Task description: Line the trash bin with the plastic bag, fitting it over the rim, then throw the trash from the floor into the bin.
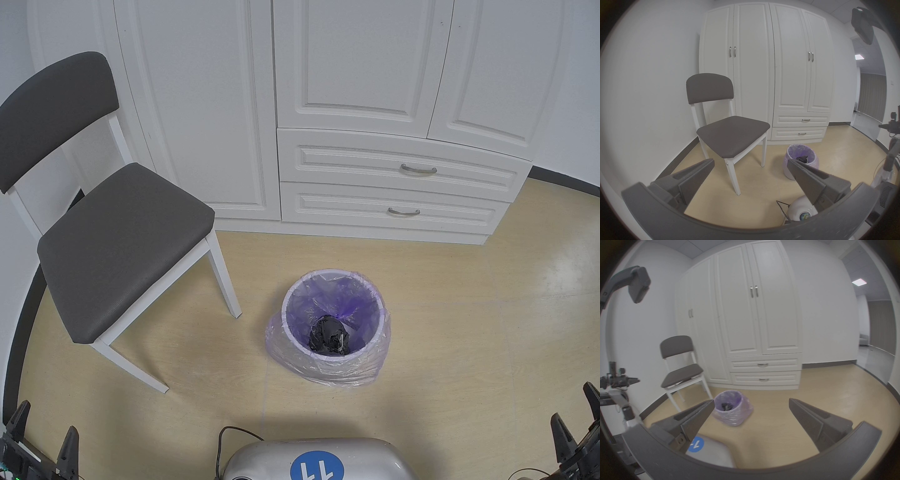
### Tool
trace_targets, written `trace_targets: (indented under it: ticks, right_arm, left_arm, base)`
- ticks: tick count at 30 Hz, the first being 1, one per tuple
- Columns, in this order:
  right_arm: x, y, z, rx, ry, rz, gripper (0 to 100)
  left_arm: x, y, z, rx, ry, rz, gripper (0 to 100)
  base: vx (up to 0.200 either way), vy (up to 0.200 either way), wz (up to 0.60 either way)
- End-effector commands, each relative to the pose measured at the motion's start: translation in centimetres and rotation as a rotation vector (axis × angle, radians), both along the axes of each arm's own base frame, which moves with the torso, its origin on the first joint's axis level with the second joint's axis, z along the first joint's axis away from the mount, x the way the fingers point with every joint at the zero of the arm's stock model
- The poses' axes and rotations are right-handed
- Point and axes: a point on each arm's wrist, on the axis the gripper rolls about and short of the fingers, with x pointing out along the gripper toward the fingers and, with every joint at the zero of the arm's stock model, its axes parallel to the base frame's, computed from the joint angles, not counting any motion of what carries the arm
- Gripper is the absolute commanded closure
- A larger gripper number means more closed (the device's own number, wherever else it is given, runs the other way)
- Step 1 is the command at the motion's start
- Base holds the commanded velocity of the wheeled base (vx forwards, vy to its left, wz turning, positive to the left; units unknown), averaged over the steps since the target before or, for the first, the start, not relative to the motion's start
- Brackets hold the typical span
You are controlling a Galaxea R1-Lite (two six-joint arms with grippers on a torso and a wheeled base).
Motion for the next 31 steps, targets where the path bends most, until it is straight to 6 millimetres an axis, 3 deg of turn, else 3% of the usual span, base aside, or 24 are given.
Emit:
trace_targets:
  ticks: [1, 11, 31]
  right_arm:
    - [-0.01, 0.22, -0.45, -0.019, 0.001, 0.100, 0]
    - [0.09, -0.40, -0.74, -0.028, 0.027, -0.183, 0]
    - [0.09, -0.39, -0.93, -0.021, 0.046, -0.170, 0]
  left_arm:
    - [0.03, 0.00, -0.45, -0.005, 0.002, 0.003, 0]
    - [0.01, 0.01, -0.40, -0.014, 0.001, 0.007, 0]
    - [0.02, 0.04, -0.45, -0.012, 0.001, 0.020, 0]
  base:
    - [0.000, 0.000, 0.00]
    - [0.000, 0.000, 0.00]
    - [0.000, 0.000, 0.00]
